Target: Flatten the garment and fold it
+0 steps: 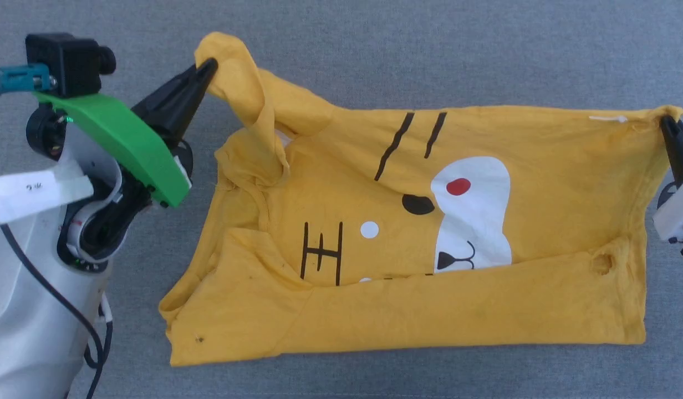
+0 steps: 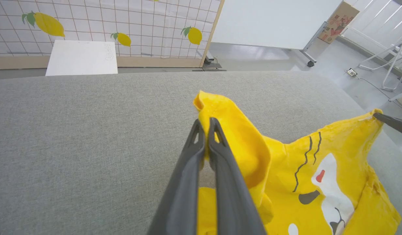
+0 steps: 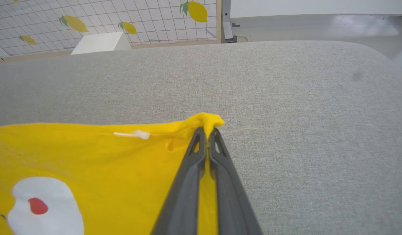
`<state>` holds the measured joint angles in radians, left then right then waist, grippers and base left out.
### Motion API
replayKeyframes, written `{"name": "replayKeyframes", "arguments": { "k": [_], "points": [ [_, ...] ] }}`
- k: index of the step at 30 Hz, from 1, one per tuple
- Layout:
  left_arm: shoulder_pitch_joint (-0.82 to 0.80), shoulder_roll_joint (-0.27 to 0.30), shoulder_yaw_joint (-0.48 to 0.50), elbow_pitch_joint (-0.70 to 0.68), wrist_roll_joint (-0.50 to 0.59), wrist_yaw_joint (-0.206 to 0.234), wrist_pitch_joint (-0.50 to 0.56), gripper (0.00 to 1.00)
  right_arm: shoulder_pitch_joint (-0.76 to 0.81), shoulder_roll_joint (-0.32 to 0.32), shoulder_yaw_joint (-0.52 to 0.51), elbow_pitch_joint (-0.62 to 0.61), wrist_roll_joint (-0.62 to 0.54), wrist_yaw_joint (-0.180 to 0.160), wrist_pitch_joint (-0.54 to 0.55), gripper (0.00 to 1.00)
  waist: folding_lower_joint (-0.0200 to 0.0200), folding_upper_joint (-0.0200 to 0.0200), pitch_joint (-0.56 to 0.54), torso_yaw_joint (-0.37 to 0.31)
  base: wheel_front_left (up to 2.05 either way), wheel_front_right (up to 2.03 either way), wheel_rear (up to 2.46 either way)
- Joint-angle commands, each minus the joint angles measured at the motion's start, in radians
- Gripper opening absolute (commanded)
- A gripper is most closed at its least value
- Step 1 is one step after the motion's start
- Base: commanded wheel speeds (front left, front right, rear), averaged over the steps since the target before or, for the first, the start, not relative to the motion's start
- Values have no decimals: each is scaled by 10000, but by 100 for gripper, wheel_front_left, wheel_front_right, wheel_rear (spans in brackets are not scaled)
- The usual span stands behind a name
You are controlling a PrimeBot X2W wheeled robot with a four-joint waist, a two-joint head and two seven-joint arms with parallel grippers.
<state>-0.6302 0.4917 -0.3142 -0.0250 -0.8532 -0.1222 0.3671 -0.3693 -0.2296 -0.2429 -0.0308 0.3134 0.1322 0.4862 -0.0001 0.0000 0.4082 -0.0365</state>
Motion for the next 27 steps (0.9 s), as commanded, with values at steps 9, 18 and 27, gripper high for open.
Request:
{"name": "replayKeyframes", "arguments": {
  "k": [9,18,27],
  "points": [
    [1903,339,52,-1641,-146,285,-348,0,1122,425,-409,-614,278,-15,-187,0,1,0,-573,126,0,0,0],
    [3975,25,-113,-1959,131,534,-1534,0,2192,841,-827,-618,561,-15,-416,0,1,0,-672,300,0,0,0],
    [5143,-135,1,-1914,-259,600,-2038,0,2880,1210,-1324,-564,669,-15,-563,0,1,0,-660,359,0,0,0]
  ]
}}
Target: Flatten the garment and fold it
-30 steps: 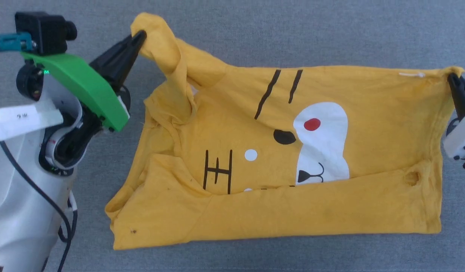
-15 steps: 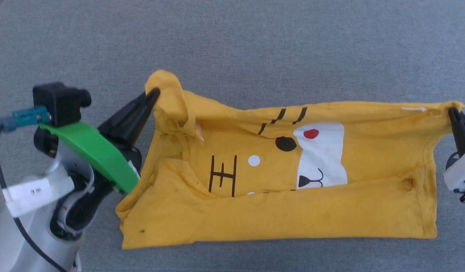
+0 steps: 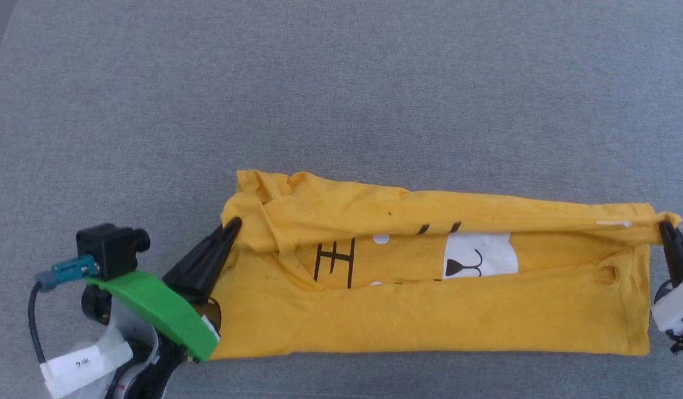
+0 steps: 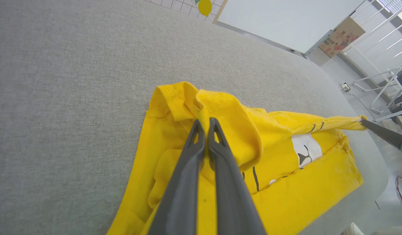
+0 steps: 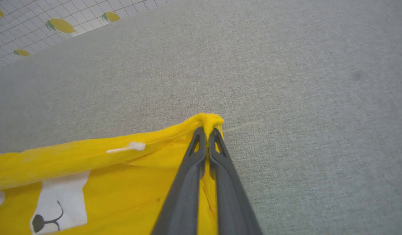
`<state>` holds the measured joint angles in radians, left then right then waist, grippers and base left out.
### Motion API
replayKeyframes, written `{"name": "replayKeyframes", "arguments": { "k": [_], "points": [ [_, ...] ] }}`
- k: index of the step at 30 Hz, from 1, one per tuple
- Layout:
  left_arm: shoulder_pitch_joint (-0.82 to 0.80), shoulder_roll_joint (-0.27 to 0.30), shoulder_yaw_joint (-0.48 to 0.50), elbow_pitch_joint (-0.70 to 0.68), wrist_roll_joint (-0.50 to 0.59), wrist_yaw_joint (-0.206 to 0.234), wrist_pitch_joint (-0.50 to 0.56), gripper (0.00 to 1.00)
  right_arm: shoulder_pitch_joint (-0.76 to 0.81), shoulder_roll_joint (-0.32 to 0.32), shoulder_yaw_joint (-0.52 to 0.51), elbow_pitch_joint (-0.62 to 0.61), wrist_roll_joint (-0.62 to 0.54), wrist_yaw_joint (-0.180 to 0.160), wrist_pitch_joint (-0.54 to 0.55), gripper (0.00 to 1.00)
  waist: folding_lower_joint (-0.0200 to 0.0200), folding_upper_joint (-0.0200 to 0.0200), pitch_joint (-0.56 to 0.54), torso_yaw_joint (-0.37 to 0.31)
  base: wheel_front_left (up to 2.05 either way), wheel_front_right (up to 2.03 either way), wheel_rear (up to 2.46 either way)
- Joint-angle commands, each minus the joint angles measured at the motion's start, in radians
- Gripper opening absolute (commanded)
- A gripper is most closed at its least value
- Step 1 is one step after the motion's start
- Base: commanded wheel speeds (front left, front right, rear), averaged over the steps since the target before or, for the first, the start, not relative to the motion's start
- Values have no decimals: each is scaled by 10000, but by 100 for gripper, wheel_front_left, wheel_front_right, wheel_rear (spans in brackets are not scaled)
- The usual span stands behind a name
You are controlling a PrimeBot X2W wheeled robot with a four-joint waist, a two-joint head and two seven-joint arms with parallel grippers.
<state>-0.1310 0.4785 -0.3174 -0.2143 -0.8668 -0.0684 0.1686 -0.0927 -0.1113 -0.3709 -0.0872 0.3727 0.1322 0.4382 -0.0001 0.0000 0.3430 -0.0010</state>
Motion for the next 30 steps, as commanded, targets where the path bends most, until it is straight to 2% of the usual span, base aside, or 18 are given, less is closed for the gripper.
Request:
{"name": "replayKeyframes", "arguments": {
  "k": [1,12,23,25,26,27,28,29,30],
  "points": [
    [287,1,10,-39,-204,60,-17,0,213,77,-103,25,99,-15,-94,0,1,0,-22,10,0,0,0],
    [1094,43,-275,145,-742,235,547,0,888,371,-344,385,49,-15,-21,0,1,0,-189,-28,0,0,0],
    [621,-223,-701,2089,-546,336,806,0,582,366,104,1021,-527,-15,228,0,1,0,-154,-137,0,0,0],
    [483,-316,-704,2267,-525,346,738,0,484,357,151,1119,-548,-15,216,24,1,0,-119,-144,0,0,0],
    [432,-342,-711,2329,-511,343,715,1,443,349,163,1156,-556,-15,209,43,1,0,-101,-146,0,0,0],
    [368,-379,-719,2400,-497,341,688,12,394,337,176,1207,-571,-15,190,85,1,0,-83,-144,0,0,0],
    [318,-415,-710,2453,-486,353,647,20,362,334,180,1255,-578,-15,174,100,1,0,-74,-137,0,0,0],
    [260,-450,-715,2521,-467,357,611,36,325,334,180,1318,-577,-15,158,100,1,0,-72,-129,0,0,0],
    [220,-476,-722,2570,-453,358,587,44,301,334,181,1361,-579,-15,144,100,1,0,-75,-123,0,0,0]
  ]
}}
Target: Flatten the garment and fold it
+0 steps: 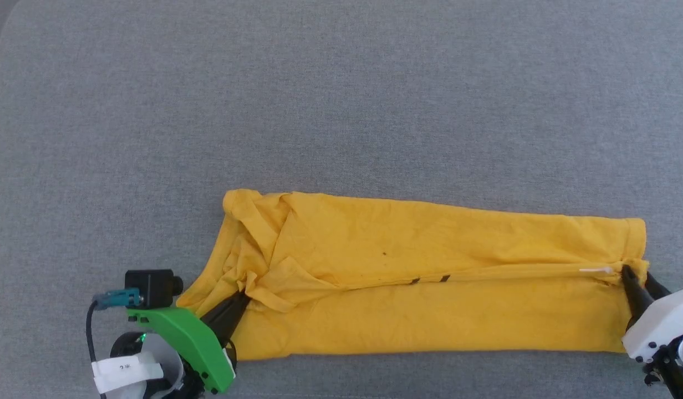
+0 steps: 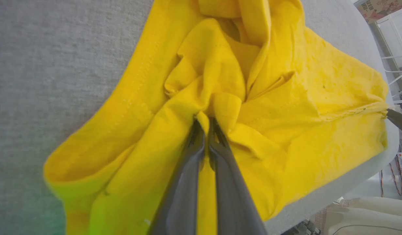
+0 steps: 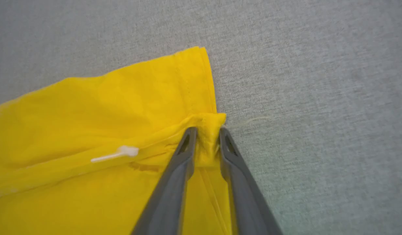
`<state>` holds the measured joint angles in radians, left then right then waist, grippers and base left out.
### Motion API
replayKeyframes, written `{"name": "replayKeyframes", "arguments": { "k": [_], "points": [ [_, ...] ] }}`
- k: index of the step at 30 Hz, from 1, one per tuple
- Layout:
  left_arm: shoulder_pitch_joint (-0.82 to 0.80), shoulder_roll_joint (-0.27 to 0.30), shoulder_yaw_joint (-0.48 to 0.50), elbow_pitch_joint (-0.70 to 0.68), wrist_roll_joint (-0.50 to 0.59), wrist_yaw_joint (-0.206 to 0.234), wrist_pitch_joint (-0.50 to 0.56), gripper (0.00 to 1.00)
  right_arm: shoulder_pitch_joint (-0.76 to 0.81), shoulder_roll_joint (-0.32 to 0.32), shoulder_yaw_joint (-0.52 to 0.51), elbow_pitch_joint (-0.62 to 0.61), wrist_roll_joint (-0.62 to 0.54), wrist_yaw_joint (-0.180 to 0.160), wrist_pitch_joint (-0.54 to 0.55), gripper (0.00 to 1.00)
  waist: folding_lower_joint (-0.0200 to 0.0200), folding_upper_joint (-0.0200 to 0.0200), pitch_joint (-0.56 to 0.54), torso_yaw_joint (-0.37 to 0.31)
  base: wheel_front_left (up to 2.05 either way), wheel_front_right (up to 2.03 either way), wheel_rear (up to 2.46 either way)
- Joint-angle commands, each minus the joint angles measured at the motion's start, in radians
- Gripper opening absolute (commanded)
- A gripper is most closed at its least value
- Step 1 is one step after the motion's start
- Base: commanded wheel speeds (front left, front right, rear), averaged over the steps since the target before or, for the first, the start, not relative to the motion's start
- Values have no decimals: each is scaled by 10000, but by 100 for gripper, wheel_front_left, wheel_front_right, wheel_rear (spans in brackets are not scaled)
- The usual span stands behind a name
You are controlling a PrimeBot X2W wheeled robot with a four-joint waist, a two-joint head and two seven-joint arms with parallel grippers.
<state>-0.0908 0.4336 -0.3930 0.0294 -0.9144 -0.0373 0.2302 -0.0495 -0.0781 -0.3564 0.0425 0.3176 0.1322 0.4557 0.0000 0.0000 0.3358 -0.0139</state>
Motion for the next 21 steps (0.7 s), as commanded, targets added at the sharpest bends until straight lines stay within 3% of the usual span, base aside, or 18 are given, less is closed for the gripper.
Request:
{"name": "replayKeyframes", "arguments": {
  "k": [1,2,4,5,13,21],
  "points": [
    [-229,-63,43,183,47,61,-92,49,-154,3,35,115,-31,-15,-49,100,0,0,-15,16,0,0,0],
    [-259,-92,47,220,65,74,-136,56,-167,6,36,154,-22,-15,-59,100,0,0,-31,24,0,0,0],
    [-304,-148,57,273,92,103,-224,95,-177,15,33,198,31,-15,-91,100,0,0,-90,48,0,0,0],
    [-306,-183,74,273,89,125,-278,100,-156,20,20,186,64,-15,-95,100,0,0,-142,66,0,0,0],
    [295,-137,537,-512,233,491,-1130,100,499,107,-76,-842,632,-15,232,100,0,0,-634,76,0,0,0],
    [1132,-411,1851,-1869,1755,1650,-4318,100,1114,231,-437,-1979,622,-15,-57,100,0,0,-996,60,0,0,0]
  ]
}}
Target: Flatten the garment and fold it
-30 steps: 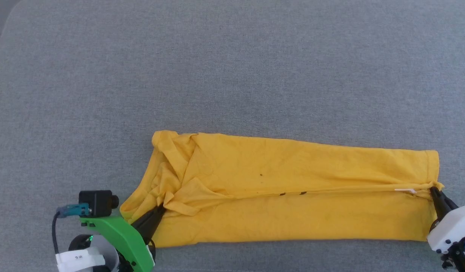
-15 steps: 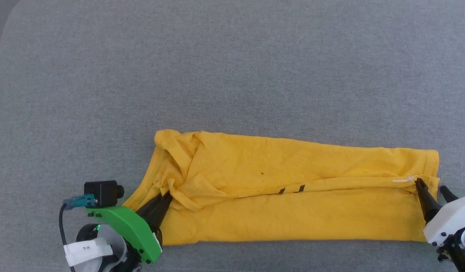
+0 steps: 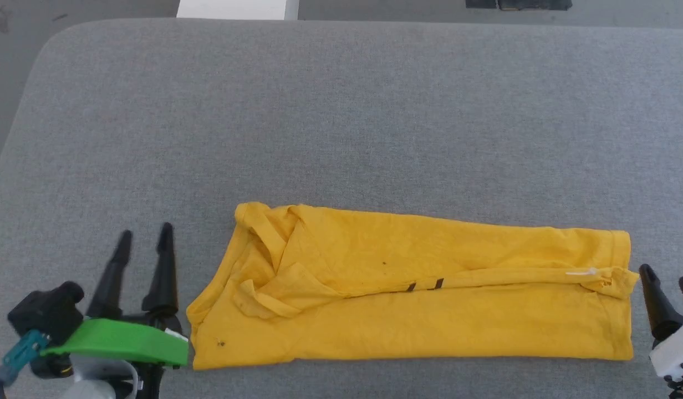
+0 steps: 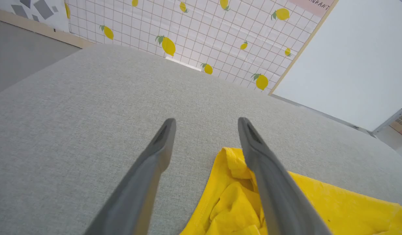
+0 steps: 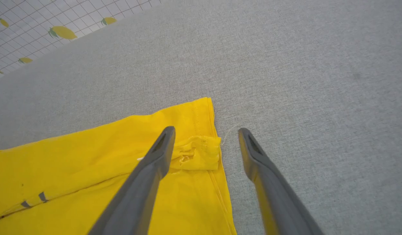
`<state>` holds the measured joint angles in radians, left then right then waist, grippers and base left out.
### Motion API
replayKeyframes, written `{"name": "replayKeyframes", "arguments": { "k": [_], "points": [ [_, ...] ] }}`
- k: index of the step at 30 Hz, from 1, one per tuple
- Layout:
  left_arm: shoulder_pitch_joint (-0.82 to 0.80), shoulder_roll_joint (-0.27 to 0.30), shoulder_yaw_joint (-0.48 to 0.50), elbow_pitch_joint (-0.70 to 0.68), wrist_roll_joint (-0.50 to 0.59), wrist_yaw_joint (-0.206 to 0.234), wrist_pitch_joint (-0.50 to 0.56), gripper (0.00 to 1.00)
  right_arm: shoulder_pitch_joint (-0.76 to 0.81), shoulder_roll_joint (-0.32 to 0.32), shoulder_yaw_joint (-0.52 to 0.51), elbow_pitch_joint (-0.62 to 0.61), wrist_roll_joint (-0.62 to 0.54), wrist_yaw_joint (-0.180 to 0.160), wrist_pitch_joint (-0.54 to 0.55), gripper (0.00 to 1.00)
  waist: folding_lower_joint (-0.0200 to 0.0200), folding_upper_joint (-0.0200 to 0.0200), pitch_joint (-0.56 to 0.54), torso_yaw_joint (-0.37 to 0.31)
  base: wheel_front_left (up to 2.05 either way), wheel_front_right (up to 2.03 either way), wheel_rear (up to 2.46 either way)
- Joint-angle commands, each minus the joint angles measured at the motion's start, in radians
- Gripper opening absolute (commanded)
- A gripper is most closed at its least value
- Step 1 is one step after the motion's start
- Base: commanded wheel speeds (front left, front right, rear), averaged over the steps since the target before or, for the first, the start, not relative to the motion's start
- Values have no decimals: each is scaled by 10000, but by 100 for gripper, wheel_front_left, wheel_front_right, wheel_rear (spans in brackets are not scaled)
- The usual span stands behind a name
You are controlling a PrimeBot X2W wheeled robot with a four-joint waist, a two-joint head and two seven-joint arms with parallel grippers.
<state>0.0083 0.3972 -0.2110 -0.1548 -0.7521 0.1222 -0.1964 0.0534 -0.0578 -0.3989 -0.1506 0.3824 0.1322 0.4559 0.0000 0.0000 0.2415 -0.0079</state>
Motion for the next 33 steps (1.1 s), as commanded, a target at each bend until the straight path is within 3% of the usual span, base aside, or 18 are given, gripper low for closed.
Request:
{"name": "replayKeyframes", "arguments": {
  "k": [1,7,14,25,26,27,28,29,33],
  "points": [
    [220,-84,150,-163,555,210,-336,100,125,38,-63,-87,-41,-15,-80,100,0,0,-86,9,0,0,0],
    [609,-562,614,-709,3153,826,-645,100,173,62,-220,144,-265,-15,272,100,0,0,-119,144,0,0,0],
    [792,-1207,659,-439,4171,407,-651,100,-234,-90,-273,881,-655,-15,862,100,0,0,119,474,0,0,0],
    [660,-1555,1057,-16,4964,-180,-652,100,-822,-165,-115,2039,-635,-15,1069,100,0,0,459,840,0,0,0],
    [657,-1586,1085,11,4996,-226,-652,100,-816,-152,-82,2093,-595,-15,1162,96,0,0,459,846,0,0,0],
    [660,-1617,1118,51,5029,-290,-652,100,-798,-137,-56,2142,-592,-15,1273,62,0,0,458,850,0,0,0],
    [664,-1636,1143,93,5052,-343,-652,100,-788,-132,-28,2165,-606,-15,1327,39,0,0,461,851,0,0,0],
    [662,-1667,1175,145,5069,-405,-652,100,-802,-126,-49,2183,-613,-15,1314,0,0,0,466,851,0,0,0],
    [613,-1777,1294,282,5133,-606,-652,100,-960,-95,-238,2356,-714,-15,1131,0,0,0,463,834,0,0,0]
  ]
}}
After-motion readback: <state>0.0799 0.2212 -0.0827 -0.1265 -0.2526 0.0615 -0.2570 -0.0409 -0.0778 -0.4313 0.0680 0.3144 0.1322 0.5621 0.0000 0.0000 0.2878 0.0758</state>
